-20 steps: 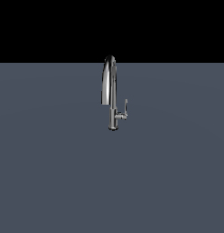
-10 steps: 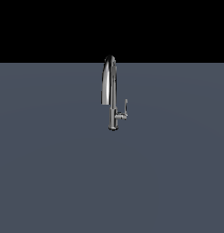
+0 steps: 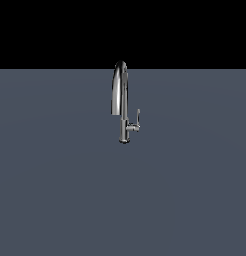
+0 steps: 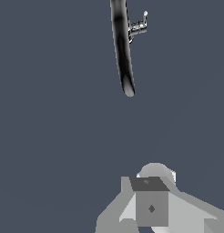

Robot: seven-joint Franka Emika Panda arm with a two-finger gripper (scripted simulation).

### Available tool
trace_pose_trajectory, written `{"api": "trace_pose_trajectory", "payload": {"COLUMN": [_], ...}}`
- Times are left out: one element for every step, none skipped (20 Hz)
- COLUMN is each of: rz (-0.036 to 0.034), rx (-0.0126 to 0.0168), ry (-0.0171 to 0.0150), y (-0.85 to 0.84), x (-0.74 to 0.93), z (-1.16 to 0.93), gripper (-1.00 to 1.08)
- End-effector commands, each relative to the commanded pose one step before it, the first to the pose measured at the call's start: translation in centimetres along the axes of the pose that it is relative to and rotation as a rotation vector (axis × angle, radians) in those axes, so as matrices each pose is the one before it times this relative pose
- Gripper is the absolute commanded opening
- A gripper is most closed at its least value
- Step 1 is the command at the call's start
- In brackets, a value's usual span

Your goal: Turn on the faucet by rotating a designated handle.

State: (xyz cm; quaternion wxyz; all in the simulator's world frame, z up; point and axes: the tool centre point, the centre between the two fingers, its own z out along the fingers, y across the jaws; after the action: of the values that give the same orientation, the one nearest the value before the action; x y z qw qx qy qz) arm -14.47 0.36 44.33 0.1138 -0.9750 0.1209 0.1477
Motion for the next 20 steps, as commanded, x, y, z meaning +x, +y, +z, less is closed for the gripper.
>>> {"api": "trace_pose_trajectory", "payload": {"rz": [0.03801,0.01504,0.01510,0.01517,0.01523,0.01530,0.01536,0.01543,0.01550,0.01557,0.01564,0.01572,0.01581,0.01591,0.01600,0.01611,0.01623,0.01637,0.01650,0.01665], "rx": [0.04128,0.01656,0.01667,0.01678,0.01688,0.01700,0.01710,0.01722,0.01733,0.01745,0.01757,0.01769,0.01782,0.01795,0.01809,0.01824,0.01840,0.01857,0.01875,0.01893], "ry": [-0.03305,-0.01332,-0.01339,-0.01347,-0.01354,-0.01363,-0.01370,-0.01379,-0.01387,-0.01397,-0.01406,-0.01416,-0.01426,-0.01438,-0.01449,-0.01461,-0.01475,-0.01489,-0.01503,-0.01519], "y": [-0.140,-0.060,-0.061,-0.061,-0.061,-0.061,-0.062,-0.062,-0.062,-0.062,-0.062,-0.062,-0.062,-0.062,-0.063,-0.063,-0.063,-0.063,-0.063,-0.064], "x": [1.639,0.650,0.653,0.656,0.660,0.663,0.666,0.670,0.673,0.677,0.680,0.684,0.688,0.692,0.696,0.701,0.706,0.712,0.717,0.723], "z": [0.124,0.046,0.046,0.046,0.046,0.045,0.045,0.045,0.045,0.045,0.045,0.045,0.044,0.044,0.044,0.044,0.044,0.044,0.044,0.044], "gripper": [-1.00,-1.00,-1.00,-1.00,-1.00,-1.00,-1.00,-1.00,-1.00,-1.00,-1.00,-1.00,-1.00,-1.00,-1.00,-1.00,-1.00,-1.00,-1.00,-1.00]}}
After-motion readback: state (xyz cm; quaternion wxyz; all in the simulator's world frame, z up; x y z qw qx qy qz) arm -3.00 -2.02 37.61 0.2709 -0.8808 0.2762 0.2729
